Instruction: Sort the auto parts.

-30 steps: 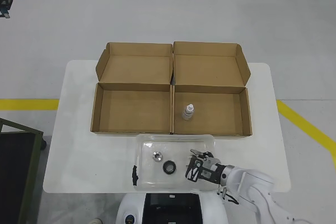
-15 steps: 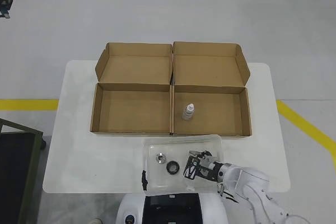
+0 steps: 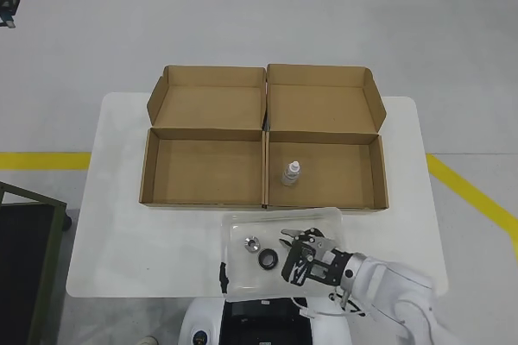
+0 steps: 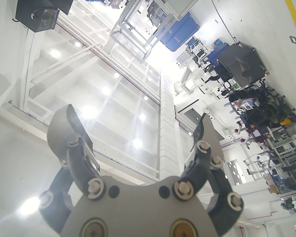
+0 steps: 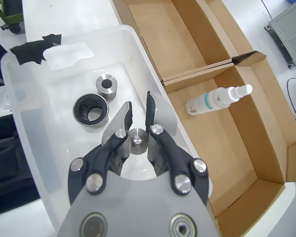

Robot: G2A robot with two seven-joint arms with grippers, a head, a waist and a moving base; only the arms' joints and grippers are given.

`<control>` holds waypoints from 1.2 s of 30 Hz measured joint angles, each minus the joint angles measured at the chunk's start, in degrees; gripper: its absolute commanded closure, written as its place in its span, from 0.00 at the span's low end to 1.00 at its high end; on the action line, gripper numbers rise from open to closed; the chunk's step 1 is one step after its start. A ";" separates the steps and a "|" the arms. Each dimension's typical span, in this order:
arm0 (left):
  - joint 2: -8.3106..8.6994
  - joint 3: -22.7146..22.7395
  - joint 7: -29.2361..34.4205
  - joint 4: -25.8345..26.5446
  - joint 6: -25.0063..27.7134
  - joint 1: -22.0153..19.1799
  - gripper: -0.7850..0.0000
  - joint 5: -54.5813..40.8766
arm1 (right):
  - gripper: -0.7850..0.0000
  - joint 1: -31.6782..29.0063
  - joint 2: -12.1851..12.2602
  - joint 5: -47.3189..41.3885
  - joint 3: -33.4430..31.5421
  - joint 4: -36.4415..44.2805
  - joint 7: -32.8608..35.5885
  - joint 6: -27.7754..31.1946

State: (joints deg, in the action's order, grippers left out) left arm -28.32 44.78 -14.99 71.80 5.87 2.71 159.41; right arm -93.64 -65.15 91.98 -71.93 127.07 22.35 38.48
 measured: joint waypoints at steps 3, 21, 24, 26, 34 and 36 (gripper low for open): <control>0.00 0.00 0.00 0.00 0.00 0.00 0.00 0.00 | 1.00 -0.80 0.00 -3.50 -0.93 0.63 -1.28 -1.61; 0.00 0.00 0.00 0.00 0.00 0.00 0.00 0.00 | 1.00 -0.87 -0.81 -29.47 -3.16 -3.50 -8.80 -12.79; 0.00 0.00 0.00 0.00 0.00 0.00 0.00 0.00 | 1.00 -0.69 -1.09 -35.60 -3.63 -4.12 -9.92 -15.82; 0.00 0.00 0.00 0.00 0.00 0.00 0.00 0.00 | 1.00 -0.51 -1.31 -40.42 -3.94 -4.55 -10.56 -18.14; 0.00 0.00 0.00 0.00 0.00 0.00 0.00 0.00 | 1.00 -0.24 -1.94 -56.90 -5.46 -4.82 -12.17 -24.35; 0.00 0.00 0.00 0.00 0.00 0.00 0.00 0.00 | 1.00 -0.12 -2.04 -60.44 -6.18 -4.70 -12.43 -25.56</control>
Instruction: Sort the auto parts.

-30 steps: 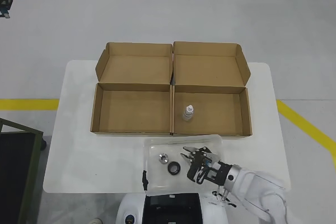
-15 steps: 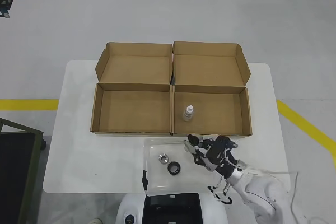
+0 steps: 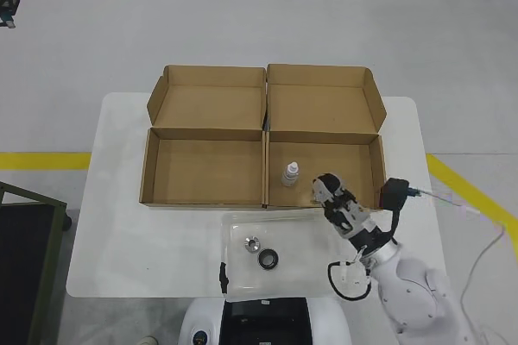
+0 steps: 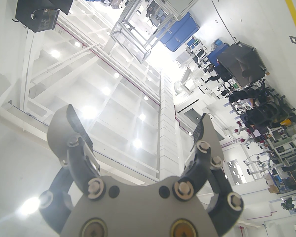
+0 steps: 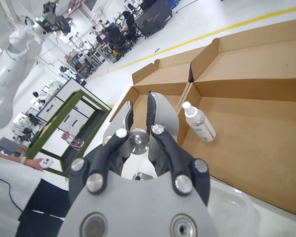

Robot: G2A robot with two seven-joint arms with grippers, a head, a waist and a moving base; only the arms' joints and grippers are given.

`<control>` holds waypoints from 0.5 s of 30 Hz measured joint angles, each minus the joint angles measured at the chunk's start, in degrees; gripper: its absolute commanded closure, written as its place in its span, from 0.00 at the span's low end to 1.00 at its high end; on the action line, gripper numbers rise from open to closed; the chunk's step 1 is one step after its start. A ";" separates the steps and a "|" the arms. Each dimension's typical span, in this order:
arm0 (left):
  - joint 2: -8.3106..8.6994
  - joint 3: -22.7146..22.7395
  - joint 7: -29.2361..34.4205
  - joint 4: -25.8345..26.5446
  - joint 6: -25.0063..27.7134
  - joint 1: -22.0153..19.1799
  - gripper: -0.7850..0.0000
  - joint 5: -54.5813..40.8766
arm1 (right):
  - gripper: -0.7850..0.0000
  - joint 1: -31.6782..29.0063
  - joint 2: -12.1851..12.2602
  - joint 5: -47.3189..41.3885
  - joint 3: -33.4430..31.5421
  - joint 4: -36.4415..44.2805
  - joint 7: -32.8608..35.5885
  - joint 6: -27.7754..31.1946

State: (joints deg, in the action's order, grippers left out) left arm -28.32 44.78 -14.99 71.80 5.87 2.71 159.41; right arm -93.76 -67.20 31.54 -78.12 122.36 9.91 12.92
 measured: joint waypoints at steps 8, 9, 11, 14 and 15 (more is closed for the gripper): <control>0.00 0.00 0.00 0.00 0.00 0.00 0.00 0.00 | 1.00 0.62 -0.43 -11.01 -2.20 0.83 -1.19 -3.80; 0.00 0.00 0.00 0.00 0.00 0.00 0.00 0.00 | 1.00 0.72 -0.49 -12.02 -2.25 0.90 -1.40 -4.07; 0.00 0.00 0.00 0.00 0.00 0.00 0.00 0.00 | 1.00 0.90 -0.64 -14.40 -2.21 1.09 -1.92 -4.58; 0.00 0.00 0.00 0.00 0.00 0.00 0.00 0.00 | 1.00 1.00 -0.87 -17.39 -1.97 1.39 -2.68 -5.26; 0.00 0.00 0.00 0.00 0.00 0.00 0.00 0.00 | 1.00 1.04 -0.93 -18.19 -1.91 1.41 -2.87 -5.39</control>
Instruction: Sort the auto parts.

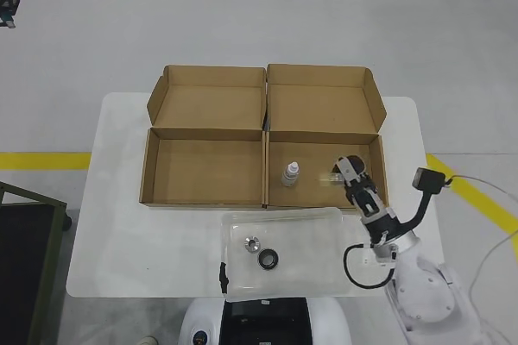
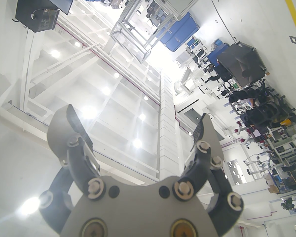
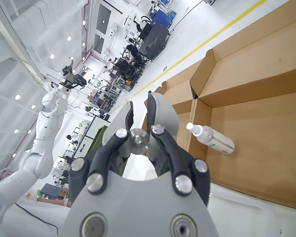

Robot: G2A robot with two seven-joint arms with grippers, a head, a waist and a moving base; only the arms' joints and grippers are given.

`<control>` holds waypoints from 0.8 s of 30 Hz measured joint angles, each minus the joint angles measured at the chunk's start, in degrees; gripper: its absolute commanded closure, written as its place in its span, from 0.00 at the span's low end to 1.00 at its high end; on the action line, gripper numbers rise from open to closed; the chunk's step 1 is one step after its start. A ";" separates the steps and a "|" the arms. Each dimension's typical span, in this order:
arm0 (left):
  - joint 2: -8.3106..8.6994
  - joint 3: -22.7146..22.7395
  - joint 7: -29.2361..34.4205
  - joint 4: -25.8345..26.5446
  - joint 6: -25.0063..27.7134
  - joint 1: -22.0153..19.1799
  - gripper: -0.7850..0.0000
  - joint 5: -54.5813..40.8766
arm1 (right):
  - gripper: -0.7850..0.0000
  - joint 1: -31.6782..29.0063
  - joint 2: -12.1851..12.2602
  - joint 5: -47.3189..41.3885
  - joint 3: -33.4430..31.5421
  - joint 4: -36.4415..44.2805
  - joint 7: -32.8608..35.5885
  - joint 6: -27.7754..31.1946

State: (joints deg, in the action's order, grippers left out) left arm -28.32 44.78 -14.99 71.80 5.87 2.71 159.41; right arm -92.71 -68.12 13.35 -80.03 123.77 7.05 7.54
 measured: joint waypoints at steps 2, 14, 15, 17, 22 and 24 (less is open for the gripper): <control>0.00 0.00 0.00 0.00 0.00 0.00 0.00 0.00 | 1.00 0.18 -0.16 -2.19 0.18 0.00 -0.45 -0.15; 0.00 0.00 0.00 0.00 0.00 0.00 0.00 0.00 | 1.00 2.16 -0.69 -5.09 -0.13 -0.44 -2.26 -0.85; 0.00 0.00 0.00 0.00 0.00 0.00 0.00 0.00 | 1.00 2.33 -0.72 -4.67 -0.16 -0.46 -2.57 -0.94; 0.00 0.00 0.00 0.00 0.00 0.00 0.00 0.00 | 1.00 2.81 -0.74 -1.95 -0.46 -0.70 -3.48 -1.37; 0.00 0.00 0.00 0.00 0.00 0.00 0.00 0.00 | 1.00 3.94 -0.81 5.17 -0.37 -1.72 -5.19 -2.68; 0.00 0.00 0.00 0.00 0.00 0.00 0.00 0.00 | 1.00 4.70 -0.71 8.16 -0.44 -2.54 -4.39 -3.26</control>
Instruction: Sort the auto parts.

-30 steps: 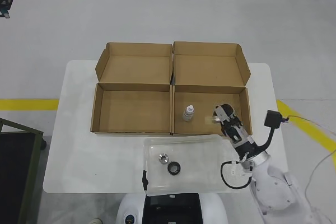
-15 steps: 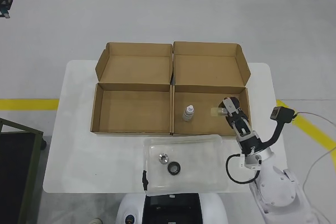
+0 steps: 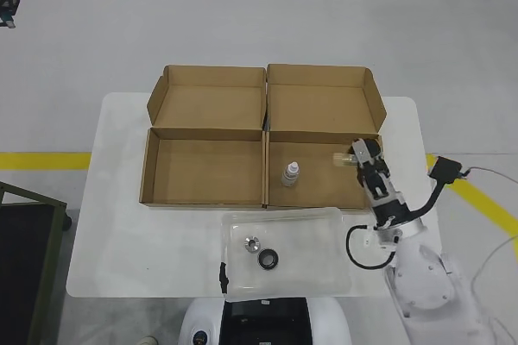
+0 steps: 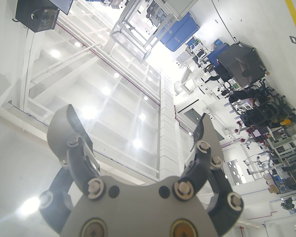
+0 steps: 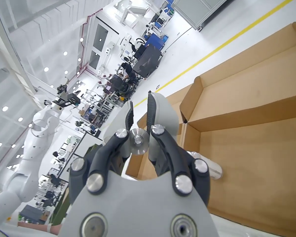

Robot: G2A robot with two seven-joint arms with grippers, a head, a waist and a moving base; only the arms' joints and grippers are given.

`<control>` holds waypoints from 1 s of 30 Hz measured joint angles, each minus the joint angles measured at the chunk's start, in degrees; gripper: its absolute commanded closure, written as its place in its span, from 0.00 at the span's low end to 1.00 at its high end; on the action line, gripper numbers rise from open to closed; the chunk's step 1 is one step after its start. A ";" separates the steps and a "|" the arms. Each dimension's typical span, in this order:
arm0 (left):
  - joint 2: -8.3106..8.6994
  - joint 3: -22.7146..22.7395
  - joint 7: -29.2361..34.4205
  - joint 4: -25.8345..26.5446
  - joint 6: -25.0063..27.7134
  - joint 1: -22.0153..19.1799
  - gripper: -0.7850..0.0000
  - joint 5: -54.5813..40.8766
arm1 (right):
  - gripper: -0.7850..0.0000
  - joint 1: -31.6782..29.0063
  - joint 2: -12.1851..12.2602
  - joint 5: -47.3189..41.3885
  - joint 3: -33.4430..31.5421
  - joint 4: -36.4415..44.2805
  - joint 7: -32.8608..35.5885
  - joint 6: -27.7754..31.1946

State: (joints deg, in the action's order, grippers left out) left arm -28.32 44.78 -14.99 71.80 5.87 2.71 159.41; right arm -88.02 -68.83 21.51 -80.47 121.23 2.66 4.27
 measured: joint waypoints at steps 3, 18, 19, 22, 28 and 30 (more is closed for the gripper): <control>0.00 0.00 0.00 0.00 0.00 0.00 0.00 0.00 | 1.00 1.39 0.23 8.66 0.02 -0.90 1.14 -0.57; 0.00 0.00 0.00 0.00 0.00 0.00 0.00 0.00 | 1.00 9.77 0.57 42.65 6.60 -11.51 8.50 -0.13; 0.00 0.00 0.00 0.00 0.00 0.00 0.00 0.00 | 1.00 10.36 0.51 43.90 7.24 -12.65 8.90 -0.04; 0.00 0.00 0.00 0.00 0.00 0.00 0.00 0.00 | 1.00 11.82 0.30 45.42 8.46 -15.02 9.64 -0.13; 0.00 0.00 0.00 0.00 0.00 0.00 0.00 0.00 | 1.00 15.10 -0.18 47.80 10.53 -19.55 11.26 -0.79; 0.00 0.00 0.00 0.00 0.00 0.00 0.00 0.00 | 1.00 16.07 -0.35 47.98 10.99 -20.91 11.78 -1.08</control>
State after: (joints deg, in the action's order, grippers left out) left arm -28.32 44.78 -14.99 71.80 5.87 2.71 159.41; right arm -71.95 -69.18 69.50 -69.48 100.32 14.43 3.19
